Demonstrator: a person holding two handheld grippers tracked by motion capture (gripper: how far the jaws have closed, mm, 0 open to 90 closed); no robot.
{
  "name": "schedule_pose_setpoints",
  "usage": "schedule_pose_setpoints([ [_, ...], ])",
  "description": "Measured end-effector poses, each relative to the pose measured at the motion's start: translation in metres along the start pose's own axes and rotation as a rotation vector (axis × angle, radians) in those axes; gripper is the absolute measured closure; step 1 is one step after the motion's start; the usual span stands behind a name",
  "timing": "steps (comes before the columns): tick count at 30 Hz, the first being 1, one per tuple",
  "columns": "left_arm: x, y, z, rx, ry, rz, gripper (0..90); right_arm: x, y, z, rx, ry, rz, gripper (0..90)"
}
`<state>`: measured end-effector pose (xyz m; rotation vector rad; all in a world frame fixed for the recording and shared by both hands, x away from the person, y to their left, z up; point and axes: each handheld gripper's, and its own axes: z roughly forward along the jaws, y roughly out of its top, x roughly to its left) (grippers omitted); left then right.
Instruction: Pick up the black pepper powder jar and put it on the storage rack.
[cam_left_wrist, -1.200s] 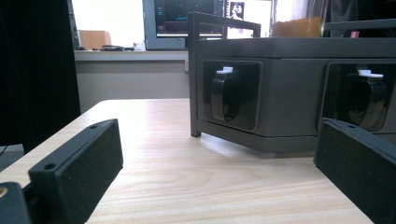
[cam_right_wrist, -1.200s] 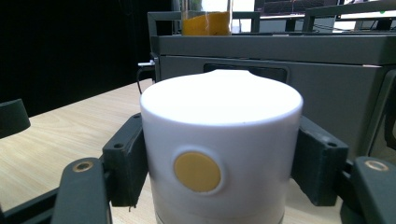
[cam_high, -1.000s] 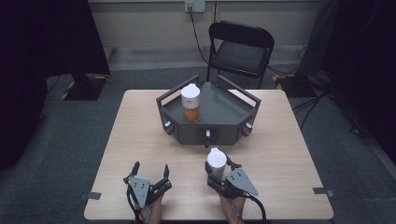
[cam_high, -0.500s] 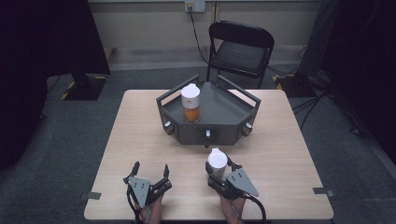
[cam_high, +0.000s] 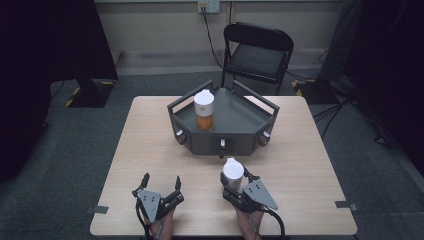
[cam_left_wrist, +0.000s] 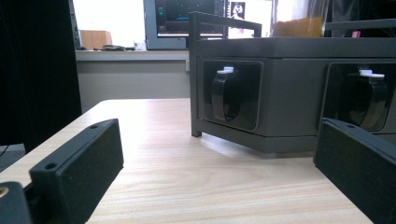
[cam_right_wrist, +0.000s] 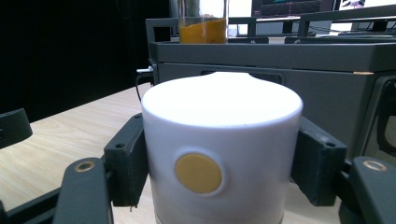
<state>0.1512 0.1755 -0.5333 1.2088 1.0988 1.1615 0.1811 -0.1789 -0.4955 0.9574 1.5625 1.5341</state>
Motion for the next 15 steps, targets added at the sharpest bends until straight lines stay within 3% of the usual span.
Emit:
schedule_pose_setpoints([
  [15, -0.0003, 0.0002, 0.0001, 0.001, 0.001, 0.001, 0.7, -0.0025, 0.0089, -0.0013, -0.003, 0.014, 0.001, 30.0],
])
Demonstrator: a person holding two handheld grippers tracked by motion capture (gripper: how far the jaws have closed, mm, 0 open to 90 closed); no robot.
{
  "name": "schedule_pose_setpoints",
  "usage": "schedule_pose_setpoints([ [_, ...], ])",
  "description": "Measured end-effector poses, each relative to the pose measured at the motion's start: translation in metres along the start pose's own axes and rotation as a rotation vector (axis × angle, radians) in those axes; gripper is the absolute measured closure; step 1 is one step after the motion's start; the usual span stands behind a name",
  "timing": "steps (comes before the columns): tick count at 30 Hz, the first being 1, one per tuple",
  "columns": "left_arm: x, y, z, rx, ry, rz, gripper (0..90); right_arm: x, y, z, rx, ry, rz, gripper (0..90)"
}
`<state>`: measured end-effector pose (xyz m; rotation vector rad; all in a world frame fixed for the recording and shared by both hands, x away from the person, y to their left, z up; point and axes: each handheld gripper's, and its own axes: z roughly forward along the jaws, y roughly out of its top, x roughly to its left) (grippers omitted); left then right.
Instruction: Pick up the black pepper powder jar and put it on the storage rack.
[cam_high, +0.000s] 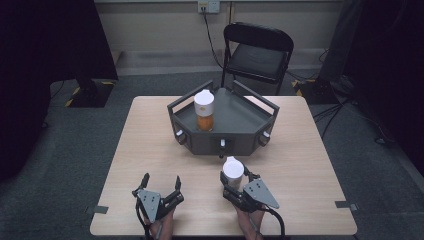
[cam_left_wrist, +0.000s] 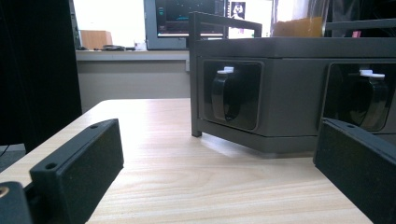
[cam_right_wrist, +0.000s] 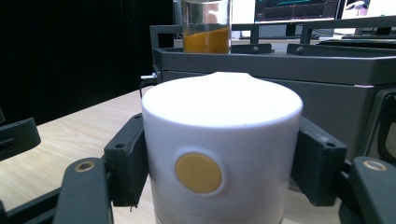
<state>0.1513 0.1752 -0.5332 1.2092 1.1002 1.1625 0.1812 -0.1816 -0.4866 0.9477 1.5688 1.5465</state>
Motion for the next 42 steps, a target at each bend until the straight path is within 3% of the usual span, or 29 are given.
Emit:
schedule_pose_setpoints([
  [21, 0.001, 0.0, 0.0, -0.001, -0.004, 0.0, 0.5, -0.011, 0.029, 0.007, -0.004, 0.014, -0.021, 30.1],
  [25, 0.001, 0.0, 0.0, -0.001, -0.004, 0.0, 0.5, -0.016, 0.035, 0.012, -0.005, 0.022, -0.003, 30.1],
  [42, 0.0, 0.0, 0.0, -0.001, 0.001, 0.0, 0.7, -0.025, 0.07, 0.029, 0.015, -0.006, -0.019, 30.1],
])
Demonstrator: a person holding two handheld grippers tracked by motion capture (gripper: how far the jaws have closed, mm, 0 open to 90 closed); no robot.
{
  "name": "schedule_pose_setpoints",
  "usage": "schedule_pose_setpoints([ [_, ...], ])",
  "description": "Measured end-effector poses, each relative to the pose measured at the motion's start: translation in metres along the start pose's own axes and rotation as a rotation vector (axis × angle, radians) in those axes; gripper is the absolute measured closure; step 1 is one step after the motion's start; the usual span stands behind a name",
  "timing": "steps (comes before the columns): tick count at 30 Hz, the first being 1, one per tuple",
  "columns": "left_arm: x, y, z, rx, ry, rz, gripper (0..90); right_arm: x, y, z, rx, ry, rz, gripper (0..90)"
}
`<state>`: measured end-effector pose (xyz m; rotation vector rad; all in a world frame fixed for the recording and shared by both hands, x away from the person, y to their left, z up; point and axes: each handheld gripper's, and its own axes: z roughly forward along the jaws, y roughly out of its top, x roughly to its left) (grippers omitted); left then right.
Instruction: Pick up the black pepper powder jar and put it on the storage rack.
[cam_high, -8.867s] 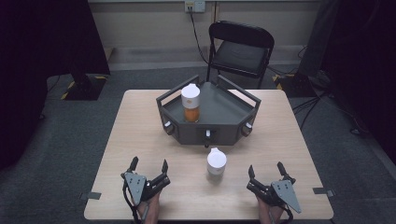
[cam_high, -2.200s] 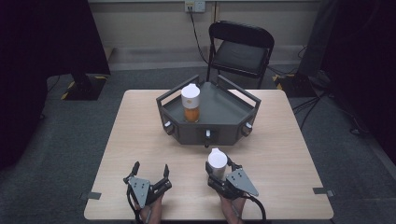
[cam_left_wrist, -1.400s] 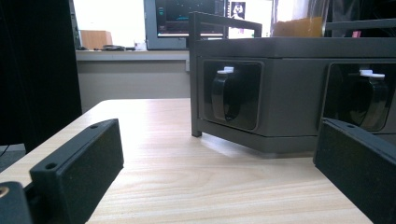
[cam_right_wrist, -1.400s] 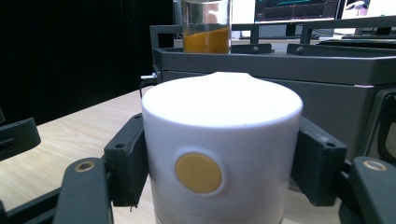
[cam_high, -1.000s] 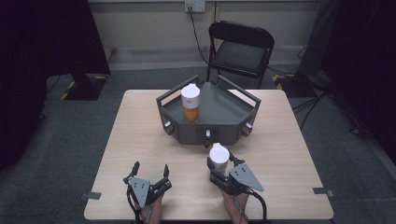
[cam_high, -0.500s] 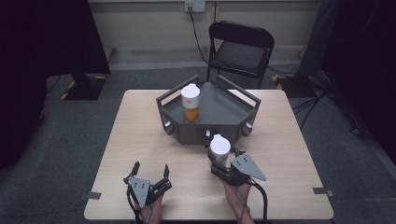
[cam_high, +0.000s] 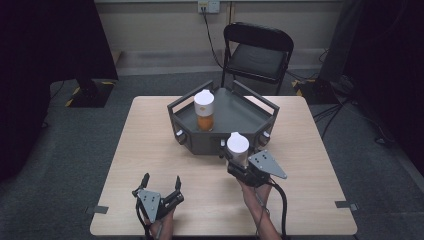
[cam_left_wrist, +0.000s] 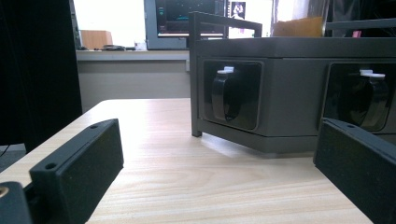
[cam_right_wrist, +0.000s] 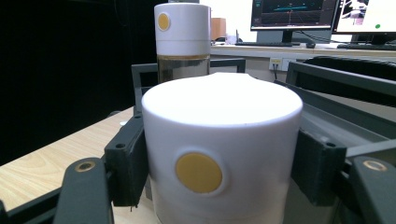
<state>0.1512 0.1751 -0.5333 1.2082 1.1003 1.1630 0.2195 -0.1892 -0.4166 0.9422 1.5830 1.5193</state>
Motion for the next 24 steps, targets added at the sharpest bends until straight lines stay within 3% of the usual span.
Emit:
schedule_pose_setpoints([
  [14, 0.0, 0.0, 0.0, 0.0, 0.0, 0.0, 0.7, 0.0, 0.021, 0.01, -0.01, -0.009, -0.016, 30.1],
  [24, 0.0, 0.0, 0.0, 0.0, 0.002, 0.0, 0.8, -0.011, 0.043, 0.024, -0.019, -0.019, -0.017, 30.1],
])
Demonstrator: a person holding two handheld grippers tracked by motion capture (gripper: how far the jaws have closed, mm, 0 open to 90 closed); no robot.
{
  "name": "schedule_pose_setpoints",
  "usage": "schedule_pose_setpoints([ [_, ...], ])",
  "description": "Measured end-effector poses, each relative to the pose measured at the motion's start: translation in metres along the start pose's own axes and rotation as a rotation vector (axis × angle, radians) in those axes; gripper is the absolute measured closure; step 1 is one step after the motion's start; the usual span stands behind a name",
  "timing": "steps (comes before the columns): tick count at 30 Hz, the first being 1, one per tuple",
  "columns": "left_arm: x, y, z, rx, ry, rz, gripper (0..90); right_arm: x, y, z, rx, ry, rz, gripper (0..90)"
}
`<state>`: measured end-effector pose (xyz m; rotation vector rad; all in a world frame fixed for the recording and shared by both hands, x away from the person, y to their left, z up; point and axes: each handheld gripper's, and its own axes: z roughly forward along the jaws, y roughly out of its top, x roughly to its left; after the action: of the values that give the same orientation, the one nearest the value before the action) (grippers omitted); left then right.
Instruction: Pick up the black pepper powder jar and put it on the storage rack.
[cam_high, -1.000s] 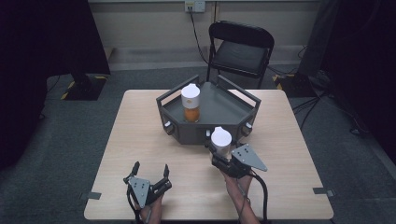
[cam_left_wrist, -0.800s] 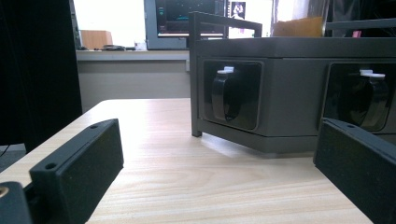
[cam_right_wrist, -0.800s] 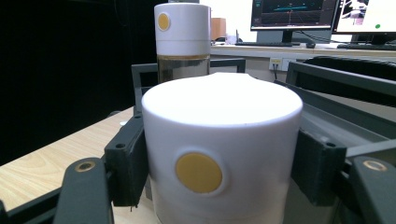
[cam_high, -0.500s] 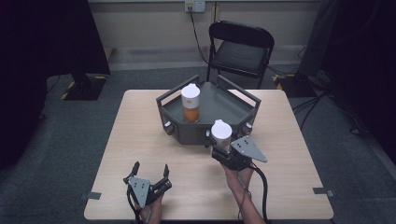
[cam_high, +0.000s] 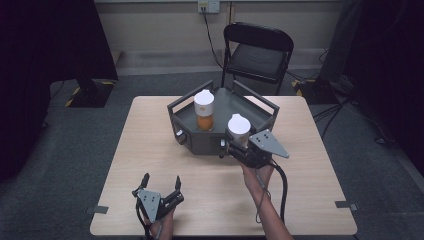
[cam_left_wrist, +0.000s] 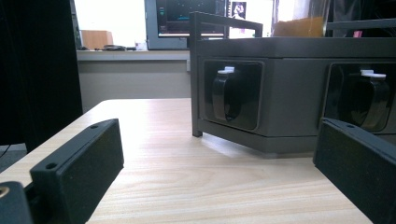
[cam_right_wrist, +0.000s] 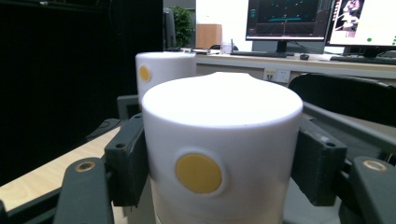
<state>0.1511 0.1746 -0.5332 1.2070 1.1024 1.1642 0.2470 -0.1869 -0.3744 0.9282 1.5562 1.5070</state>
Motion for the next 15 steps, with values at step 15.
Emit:
schedule_pose_setpoints([
  [15, 0.0, 0.0, 0.0, 0.0, 0.0, -0.001, 1.0, -0.014, 0.025, 0.033, -0.01, -0.026, -0.019, 30.1],
])
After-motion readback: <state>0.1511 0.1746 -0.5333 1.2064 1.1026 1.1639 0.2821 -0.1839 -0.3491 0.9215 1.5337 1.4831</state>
